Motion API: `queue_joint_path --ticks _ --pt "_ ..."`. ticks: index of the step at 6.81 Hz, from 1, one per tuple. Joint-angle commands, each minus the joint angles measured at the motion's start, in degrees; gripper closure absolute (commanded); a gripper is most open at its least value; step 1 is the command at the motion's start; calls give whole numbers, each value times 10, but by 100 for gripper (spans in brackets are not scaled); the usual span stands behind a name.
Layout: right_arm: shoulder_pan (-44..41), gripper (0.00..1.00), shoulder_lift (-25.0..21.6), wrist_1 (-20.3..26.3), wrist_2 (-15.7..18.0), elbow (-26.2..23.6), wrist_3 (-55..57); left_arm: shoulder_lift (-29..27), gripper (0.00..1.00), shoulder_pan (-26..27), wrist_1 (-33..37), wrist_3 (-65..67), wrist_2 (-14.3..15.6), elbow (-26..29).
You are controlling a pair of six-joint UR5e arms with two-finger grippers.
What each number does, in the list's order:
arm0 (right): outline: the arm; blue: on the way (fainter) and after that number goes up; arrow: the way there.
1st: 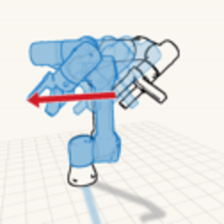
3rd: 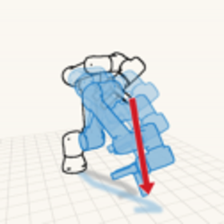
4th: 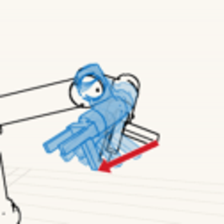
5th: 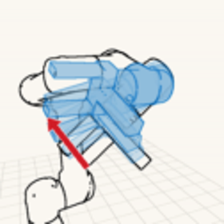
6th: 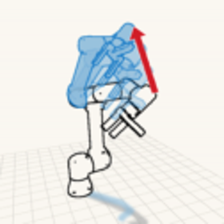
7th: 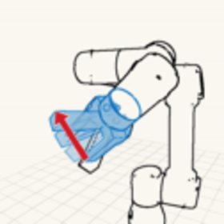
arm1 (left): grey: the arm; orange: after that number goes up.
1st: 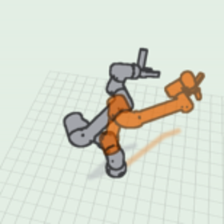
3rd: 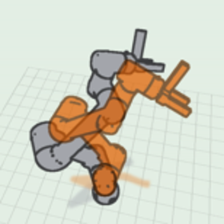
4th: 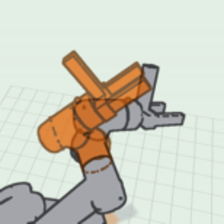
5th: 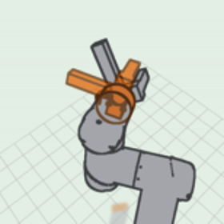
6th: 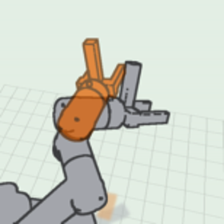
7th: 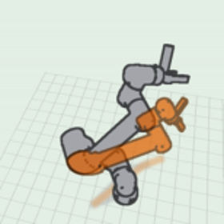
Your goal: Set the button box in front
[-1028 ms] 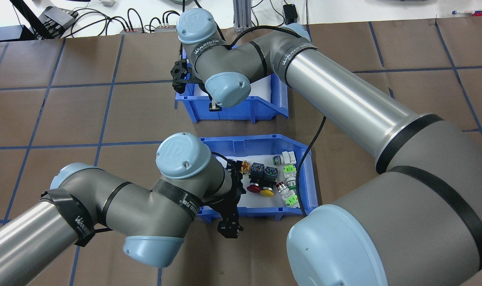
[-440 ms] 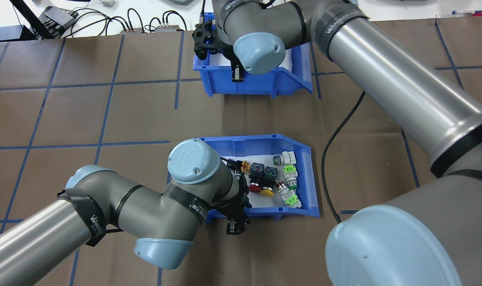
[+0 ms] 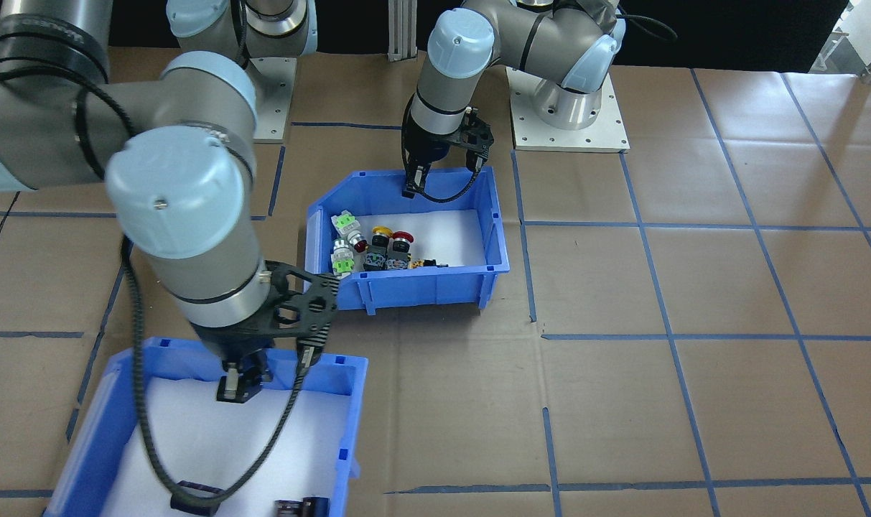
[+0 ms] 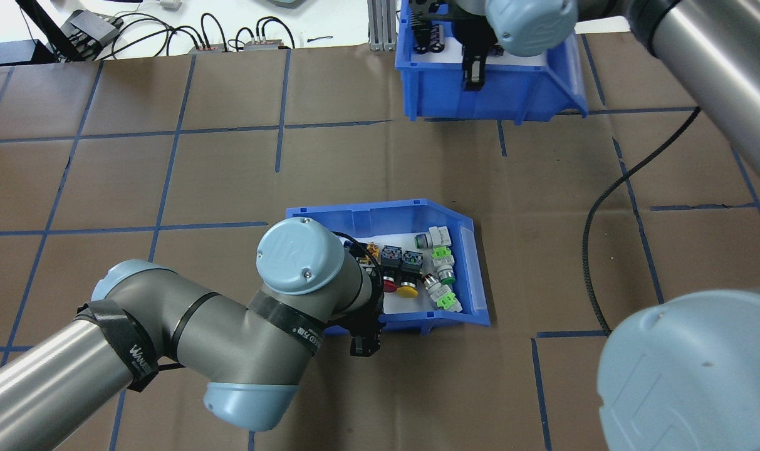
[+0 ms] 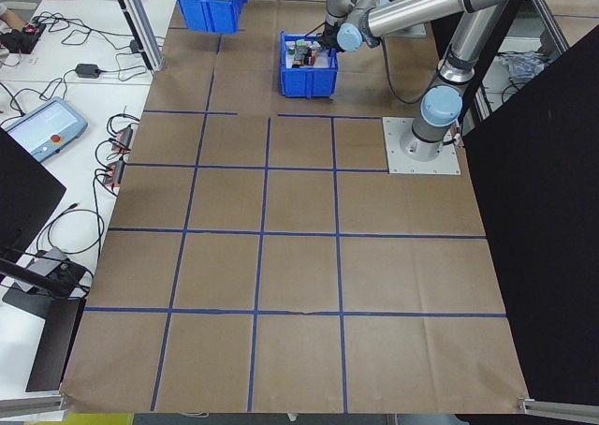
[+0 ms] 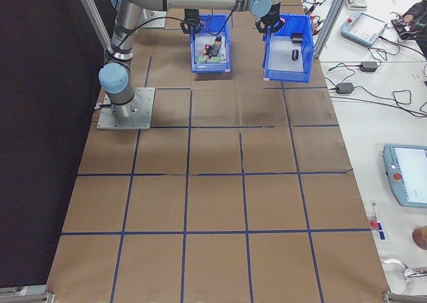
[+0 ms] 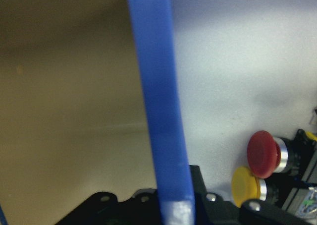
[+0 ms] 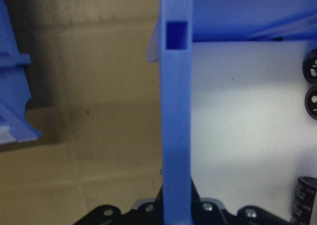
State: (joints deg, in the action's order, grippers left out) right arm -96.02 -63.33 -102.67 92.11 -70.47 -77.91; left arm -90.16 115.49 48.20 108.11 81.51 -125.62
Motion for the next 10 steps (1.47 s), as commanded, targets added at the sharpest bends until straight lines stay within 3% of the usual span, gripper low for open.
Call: queue_joint_path --ticks 1,4,5,8,10 --pt "89 98 -36 18 1 -31 -80 35 100 -13 22 -31 23 20" --pt "197 98 -134 36 -2 -146 -223 -3 100 -90 132 -132 20 142" --pt "227 98 -182 35 -1 -197 -273 -34 100 -118 136 -144 17 172" --pt "304 98 -304 25 -5 -332 -361 -172 100 -134 135 -172 15 316" --pt "304 98 -342 18 -8 -373 -360 -267 100 -131 135 -164 13 418"
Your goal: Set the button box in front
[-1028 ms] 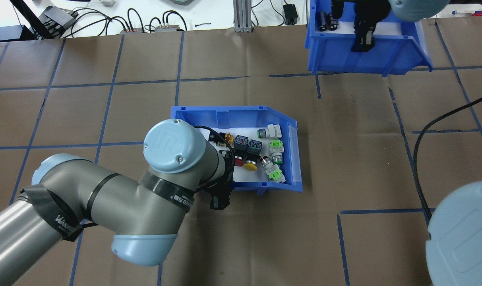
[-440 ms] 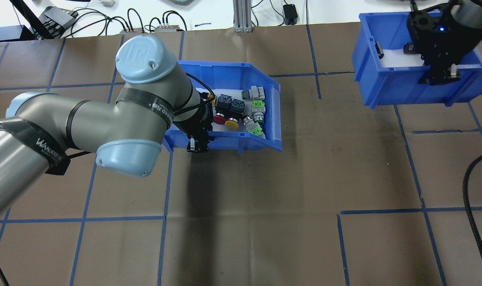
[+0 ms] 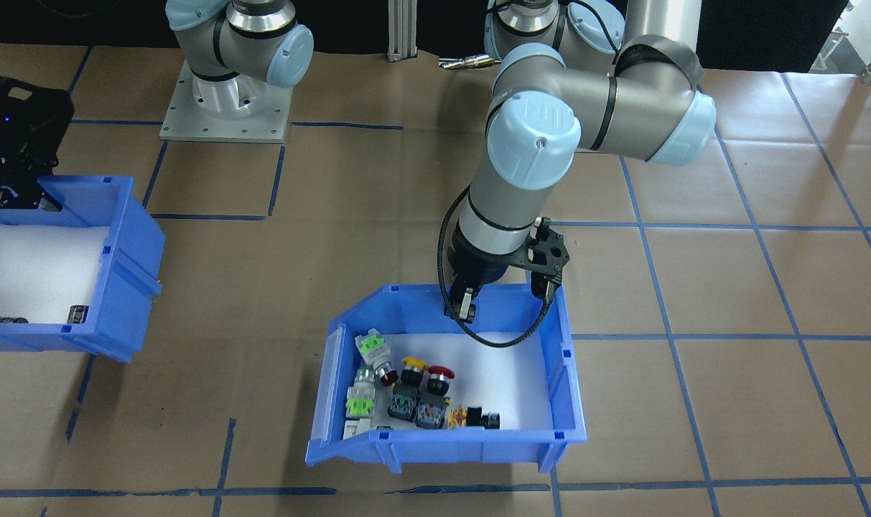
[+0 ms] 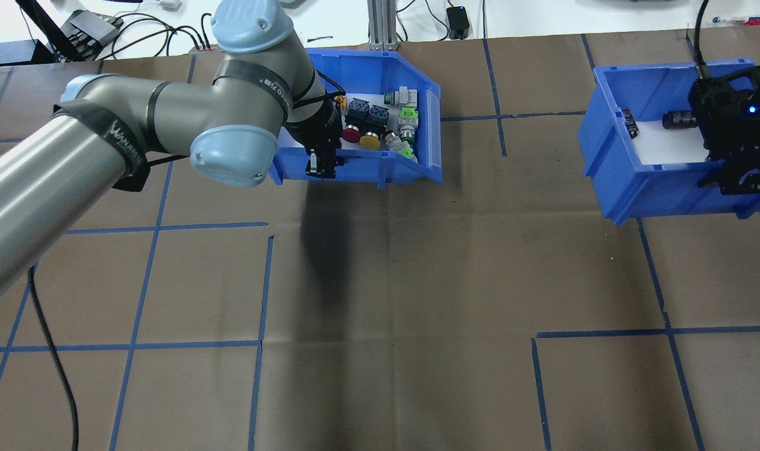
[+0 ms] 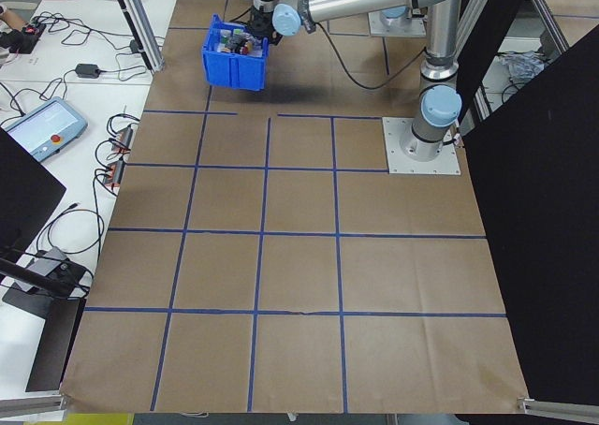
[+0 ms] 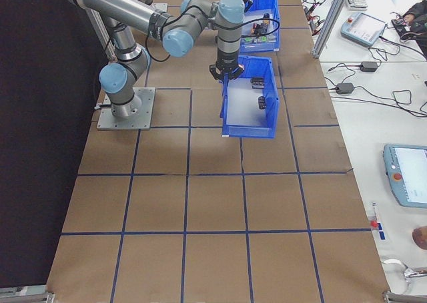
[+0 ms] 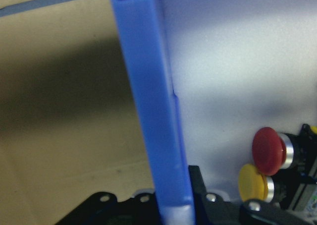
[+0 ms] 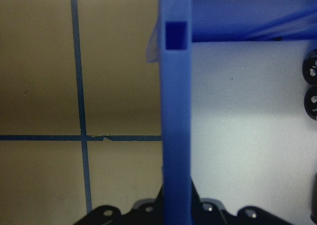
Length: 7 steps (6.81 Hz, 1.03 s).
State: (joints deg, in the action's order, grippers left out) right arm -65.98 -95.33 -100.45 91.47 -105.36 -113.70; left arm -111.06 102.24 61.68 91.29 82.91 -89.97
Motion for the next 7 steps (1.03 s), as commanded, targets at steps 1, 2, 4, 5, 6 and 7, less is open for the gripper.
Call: queue_joint_path --ticks 1,2,4,5,6,7 --pt "2 98 -21 -4 -2 -24 0 -95 100 9 0 22 -8 100" --pt "2 98 -21 -4 -2 -23 1 -126 100 9 -2 54 -34 136" --pt "2 97 -21 -4 -2 -23 1 -155 96 28 -7 65 -35 163" --pt "2 97 -21 -3 -2 -24 1 -159 71 33 -9 65 -33 163" --pt "2 97 -22 -2 -2 -25 2 -155 9 32 -14 57 -28 165" --pt "2 97 -25 0 -2 -27 4 -148 0 27 -14 52 -35 165"
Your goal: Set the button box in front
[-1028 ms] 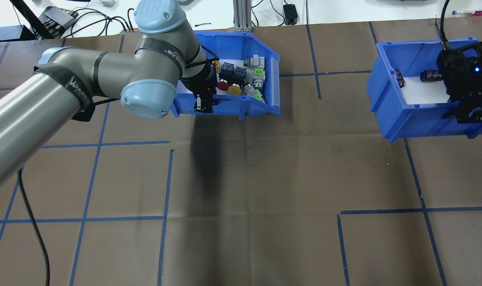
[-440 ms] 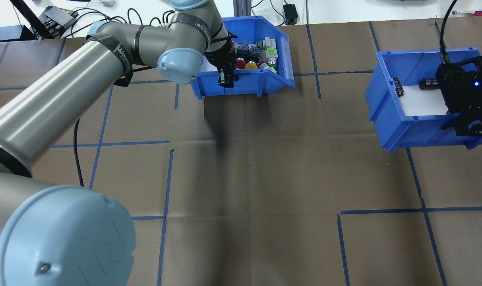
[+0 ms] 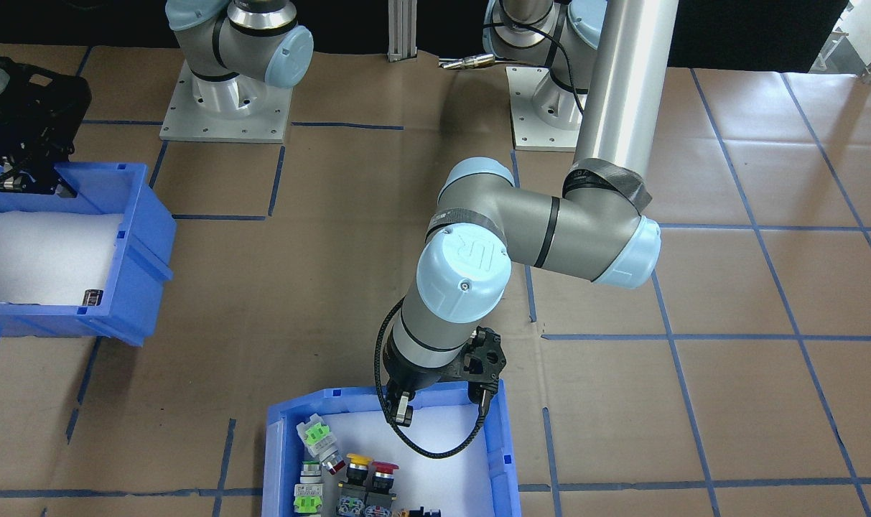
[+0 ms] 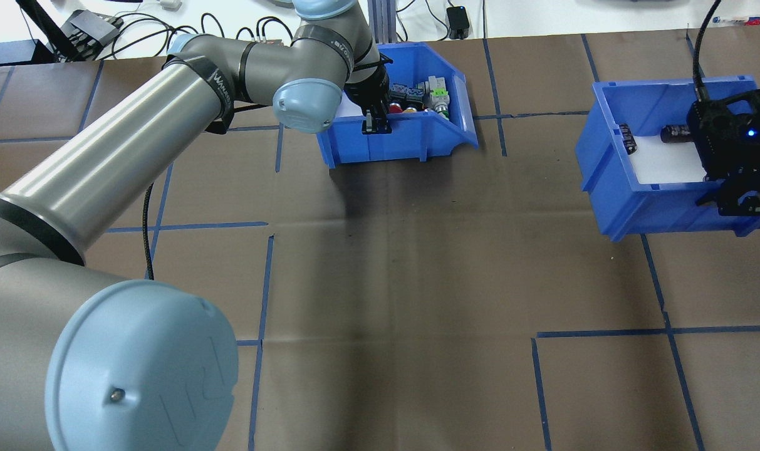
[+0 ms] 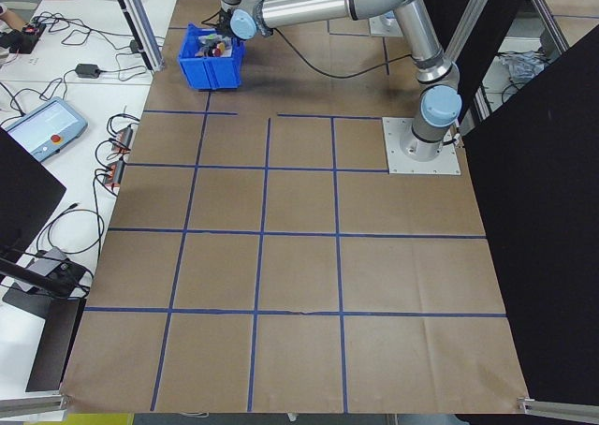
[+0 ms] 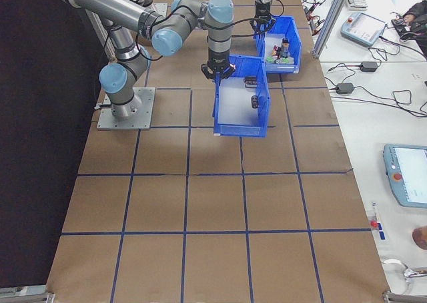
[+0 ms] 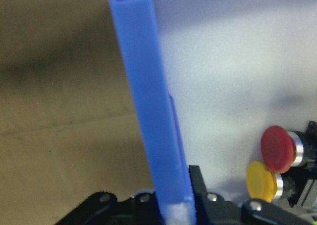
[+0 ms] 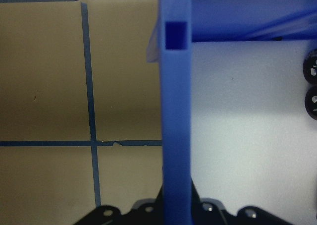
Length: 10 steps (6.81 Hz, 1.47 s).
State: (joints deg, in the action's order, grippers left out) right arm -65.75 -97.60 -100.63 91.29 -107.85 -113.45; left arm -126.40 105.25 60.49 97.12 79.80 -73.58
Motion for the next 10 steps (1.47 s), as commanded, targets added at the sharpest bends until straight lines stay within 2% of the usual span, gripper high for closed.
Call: queue_joint_path --ticks 1,2,3,5,7,8,9,10 --pt "-3 97 -4 3 0 -3 2 22 0 -2 3 -7 -14 3" --pt "-3 97 -5 7 0 -4 3 66 0 -11 34 -33 -13 0" --pt "-5 97 -7 10 -1 -14 10 102 0 -31 98 -104 -9 1" --pt "-37 97 -40 11 -24 -52 58 160 0 -96 184 -309 -5 2" --pt "-131 97 -51 -1 -19 -94 168 210 0 -109 252 -519 85 0" --pt "-187 97 -50 -3 -16 -96 223 241 0 -112 290 -559 89 -2" --pt "-236 97 -48 -23 -15 -106 264 259 0 -121 309 -681 91 -6" --pt "-279 97 -48 -56 -13 -128 284 286 0 -123 318 -772 119 -13"
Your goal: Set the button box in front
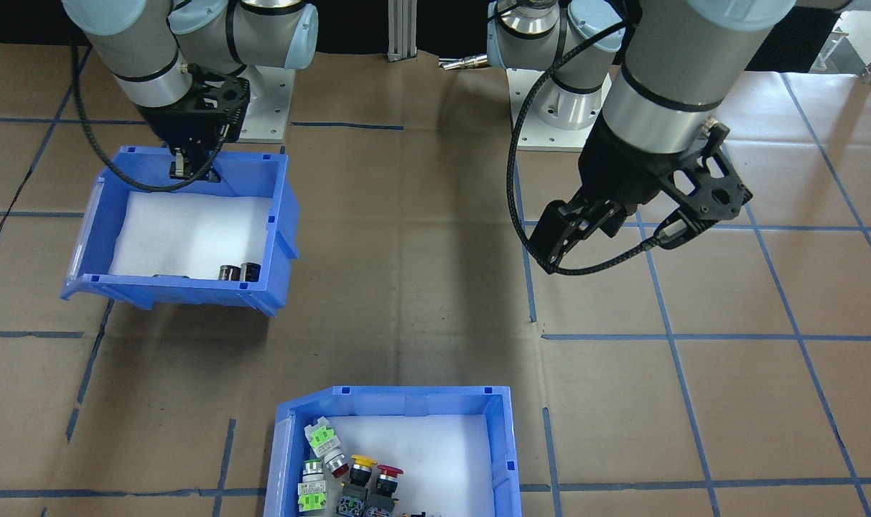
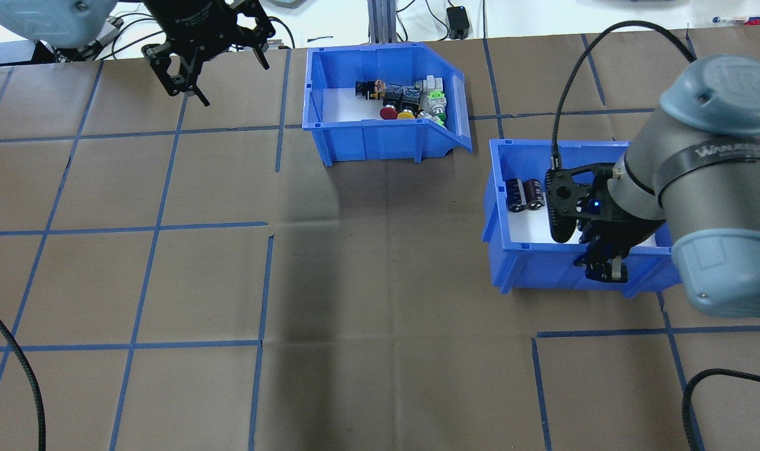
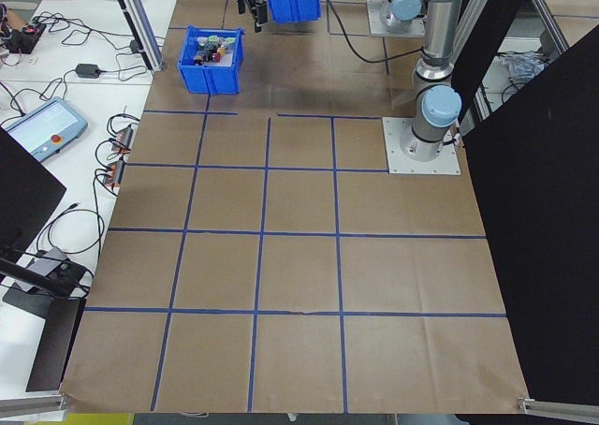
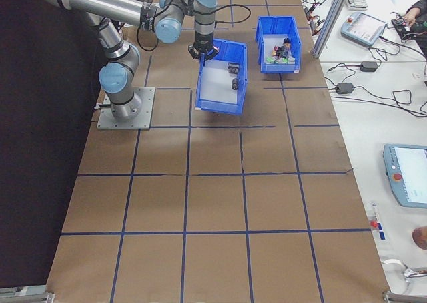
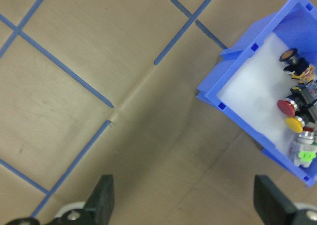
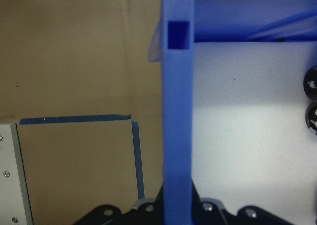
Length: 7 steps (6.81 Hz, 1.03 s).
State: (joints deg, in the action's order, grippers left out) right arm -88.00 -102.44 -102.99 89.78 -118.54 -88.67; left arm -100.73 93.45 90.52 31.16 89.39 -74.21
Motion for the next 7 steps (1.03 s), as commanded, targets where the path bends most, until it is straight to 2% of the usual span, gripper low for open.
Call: queue_joint_path --ticks 1,3,5,7 --pt "-93 97 1 -83 1 -47 62 46 0 -6 39 -174 41 -8" --pt "-154 97 7 -134 1 -74 82 52 0 -33 44 -333 44 -8" --pt "-201 97 33 -199 2 -92 143 66 0 -73 47 -361 36 -11" --pt "-245 97 69 -240 2 -92 210 70 0 -73 45 -366 34 -35"
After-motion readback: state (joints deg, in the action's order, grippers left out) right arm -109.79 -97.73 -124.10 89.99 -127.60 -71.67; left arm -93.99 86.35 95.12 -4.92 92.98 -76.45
